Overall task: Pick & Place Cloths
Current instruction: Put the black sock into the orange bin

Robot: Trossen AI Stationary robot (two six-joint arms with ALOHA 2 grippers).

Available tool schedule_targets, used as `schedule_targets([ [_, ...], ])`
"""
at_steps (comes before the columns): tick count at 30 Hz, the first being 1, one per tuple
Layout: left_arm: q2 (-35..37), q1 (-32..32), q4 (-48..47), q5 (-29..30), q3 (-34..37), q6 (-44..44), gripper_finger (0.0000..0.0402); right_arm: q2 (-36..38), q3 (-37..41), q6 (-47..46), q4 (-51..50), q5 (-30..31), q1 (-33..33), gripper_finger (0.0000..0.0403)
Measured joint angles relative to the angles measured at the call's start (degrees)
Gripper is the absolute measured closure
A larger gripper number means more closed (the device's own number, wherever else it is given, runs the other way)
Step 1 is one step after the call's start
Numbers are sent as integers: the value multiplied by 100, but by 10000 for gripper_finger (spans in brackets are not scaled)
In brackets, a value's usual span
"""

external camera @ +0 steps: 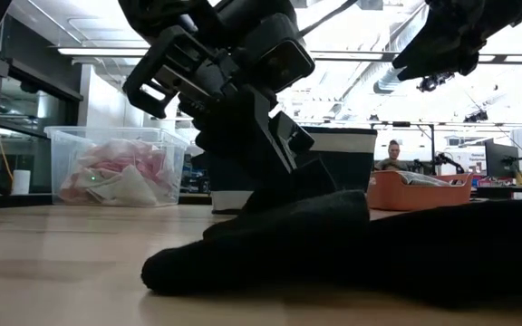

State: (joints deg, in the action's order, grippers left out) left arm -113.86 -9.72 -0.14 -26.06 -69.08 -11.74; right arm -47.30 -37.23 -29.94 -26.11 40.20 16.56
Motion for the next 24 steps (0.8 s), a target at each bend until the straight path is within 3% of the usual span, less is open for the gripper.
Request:
schedule_targets([
  [5, 62, 0, -127, 114, -38, -47, 397, -8, 0, -2, 29, -5, 0, 180],
  [9, 228, 0, -674, 427, -476, -222, 399, -8, 0, -1, 170, -159, 56, 180],
  [17, 282, -2, -3129, 2149, -2294, -1025, 400, -29, 0, 420, 730, -27, 727, 180],
  [24, 282, -2, -4259, 3429, -3747, -1724, 401, -462, 0, 777, 1471, 662, 1361, 180],
])
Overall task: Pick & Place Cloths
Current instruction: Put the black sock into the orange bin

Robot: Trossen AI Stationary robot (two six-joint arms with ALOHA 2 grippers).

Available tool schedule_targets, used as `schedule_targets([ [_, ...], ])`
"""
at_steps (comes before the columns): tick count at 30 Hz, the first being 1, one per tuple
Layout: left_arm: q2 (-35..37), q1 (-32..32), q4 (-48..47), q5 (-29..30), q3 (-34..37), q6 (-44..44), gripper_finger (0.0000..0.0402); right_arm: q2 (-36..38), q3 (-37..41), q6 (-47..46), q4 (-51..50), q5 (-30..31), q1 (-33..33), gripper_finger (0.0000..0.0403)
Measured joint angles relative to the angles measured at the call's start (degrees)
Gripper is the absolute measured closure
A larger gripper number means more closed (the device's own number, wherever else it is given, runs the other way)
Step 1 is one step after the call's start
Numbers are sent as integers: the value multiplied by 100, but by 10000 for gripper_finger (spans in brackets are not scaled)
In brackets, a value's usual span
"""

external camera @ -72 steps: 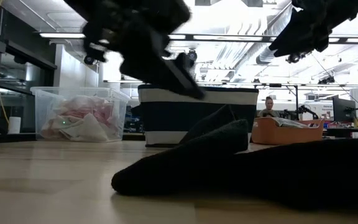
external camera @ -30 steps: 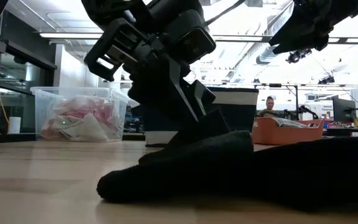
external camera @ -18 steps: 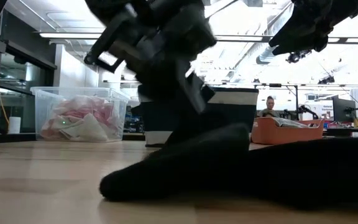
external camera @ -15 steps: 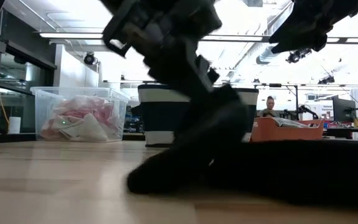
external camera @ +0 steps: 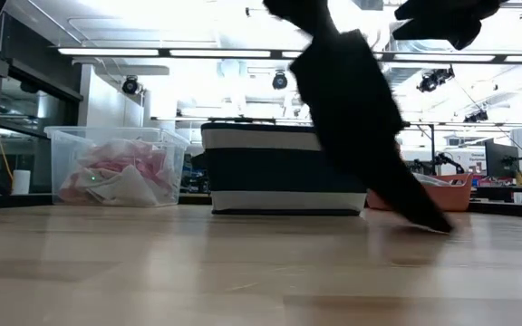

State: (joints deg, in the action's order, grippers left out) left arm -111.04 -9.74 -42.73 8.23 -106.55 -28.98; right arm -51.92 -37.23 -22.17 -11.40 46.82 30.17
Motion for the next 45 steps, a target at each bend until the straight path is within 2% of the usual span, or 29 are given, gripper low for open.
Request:
schedule_targets([
  [4, 0, 0, -250, 549, -643, -151, 401, -449, 0, 140, 443, 368, 190, 180],
  [9, 0, 0, -290, 1030, -1067, -275, 401, -1061, 0, 545, 1228, 990, 391, 180],
  [15, 0, 2, -387, 1757, -1173, -277, 401, -1661, 0, 1287, 2505, 1330, 501, 180],
  [20, 0, 2, -379, 1836, -1173, -277, 402, -2030, 0, 1492, 3121, 1874, 413, 180],
  [23, 0, 2, -368, 1839, -1173, -315, 402, -2196, 0, 1493, 3372, 1829, 266, 180],
  [27, 0, 0, -361, 2077, -1173, -377, 402, -2372, 0, 1491, 3692, 1441, 126, 180],
  [38, 0, -2, -70, 1903, -1173, -356, 401, -2457, 0, 1145, 3866, 1473, -291, 182],
  [42, 0, -2, -81, 1891, -1173, -356, 402, -2457, 0, 1234, 3859, 1474, -297, 207],
  [45, 0, -2, -113, 1890, -1173, -356, 401, -2457, 0, 1366, 3855, 1474, -279, 248],
])
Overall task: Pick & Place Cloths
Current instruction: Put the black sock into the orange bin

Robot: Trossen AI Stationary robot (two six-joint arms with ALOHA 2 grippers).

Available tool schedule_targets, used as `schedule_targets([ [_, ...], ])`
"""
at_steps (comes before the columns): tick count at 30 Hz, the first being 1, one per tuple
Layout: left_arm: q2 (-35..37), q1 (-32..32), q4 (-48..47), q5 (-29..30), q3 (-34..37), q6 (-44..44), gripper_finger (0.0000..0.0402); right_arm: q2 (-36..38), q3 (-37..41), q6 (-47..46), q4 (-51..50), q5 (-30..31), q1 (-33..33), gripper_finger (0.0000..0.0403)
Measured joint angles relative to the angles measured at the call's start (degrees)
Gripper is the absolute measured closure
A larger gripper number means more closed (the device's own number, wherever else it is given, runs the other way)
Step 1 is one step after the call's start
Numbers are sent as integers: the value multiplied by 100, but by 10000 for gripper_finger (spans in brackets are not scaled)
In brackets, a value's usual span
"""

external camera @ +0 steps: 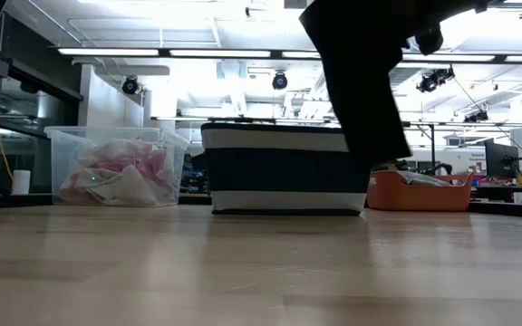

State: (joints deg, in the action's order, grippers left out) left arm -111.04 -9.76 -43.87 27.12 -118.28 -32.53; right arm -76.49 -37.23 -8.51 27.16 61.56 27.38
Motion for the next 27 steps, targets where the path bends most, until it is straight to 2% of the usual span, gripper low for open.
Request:
schedule_targets([
  [8, 0, 0, -22, 3, 0, 0, 401, 4, 0, 277, -84, -53, 50, 389],
  [12, 0, 0, -105, 55, 0, 1, 378, 8, 0, 277, -206, -45, 48, 397],
  [17, 0, 0, -130, 193, 0, -35, 290, 95, 0, 277, -312, -9, 48, 397],
  [22, 133, -90, -387, 1135, -3, 175, 197, 461, 0, 277, -701, 228, 32, 398],
  [25, 280, -176, -1016, 1889, -2, 836, 168, 807, 0, 271, -1103, 524, 4, 398],
  [27, 378, -195, -1483, 2057, -2, 1445, 161, 1059, 0, 276, -1382, 759, -66, 398],
])
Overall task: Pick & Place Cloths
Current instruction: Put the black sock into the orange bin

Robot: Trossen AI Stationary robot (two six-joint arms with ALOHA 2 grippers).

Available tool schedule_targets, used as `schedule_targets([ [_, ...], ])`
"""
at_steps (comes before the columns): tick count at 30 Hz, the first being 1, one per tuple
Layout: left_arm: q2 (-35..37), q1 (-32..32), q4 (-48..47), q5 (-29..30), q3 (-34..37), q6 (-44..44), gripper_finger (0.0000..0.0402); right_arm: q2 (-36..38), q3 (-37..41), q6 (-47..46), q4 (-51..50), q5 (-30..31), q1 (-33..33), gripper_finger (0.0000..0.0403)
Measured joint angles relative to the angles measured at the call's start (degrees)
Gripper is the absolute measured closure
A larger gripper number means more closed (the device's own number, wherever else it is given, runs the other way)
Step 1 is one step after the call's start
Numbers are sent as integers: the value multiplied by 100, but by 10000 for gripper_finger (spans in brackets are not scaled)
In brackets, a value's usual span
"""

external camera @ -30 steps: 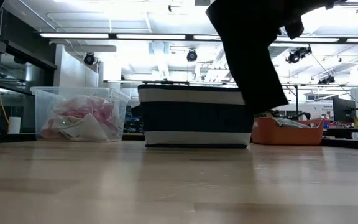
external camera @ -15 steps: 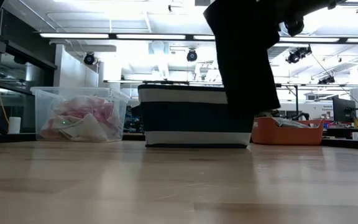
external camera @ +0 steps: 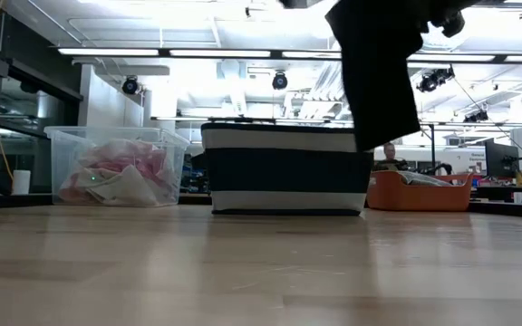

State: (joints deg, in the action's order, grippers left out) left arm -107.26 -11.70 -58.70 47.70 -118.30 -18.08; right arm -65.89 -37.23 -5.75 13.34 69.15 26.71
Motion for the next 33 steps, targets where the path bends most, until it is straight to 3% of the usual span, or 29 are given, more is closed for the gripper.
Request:
schedule_targets([
  [3, 129, 4, -858, -175, 1, 1036, 159, 416, 0, 3, -522, 291, -189, 398],
  [7, 181, 6, -1893, -367, 42, 2295, 159, 909, 0, 44, -1113, 243, -678, 398],
  [13, 183, -2, -2559, -387, 336, 3250, 159, 1319, 0, 465, -1864, 89, -1765, 399],
  [17, 183, -2, -2429, -391, 632, 3358, 159, 1365, 0, 146, -2448, -359, -2632, 399],
  [24, 433, -2, -1664, -387, 1366, 3330, 158, 1259, 0, -1323, -3457, -1990, -4365, 399],
  [29, 972, 4, -656, -388, 2351, 3254, 158, 1225, 0, -1210, -3384, -2840, -5406, 399],
  [33, 1586, 4, 515, -602, 3400, 3154, 158, 1223, -22, -926, -3053, -2966, -5875, 399],
])
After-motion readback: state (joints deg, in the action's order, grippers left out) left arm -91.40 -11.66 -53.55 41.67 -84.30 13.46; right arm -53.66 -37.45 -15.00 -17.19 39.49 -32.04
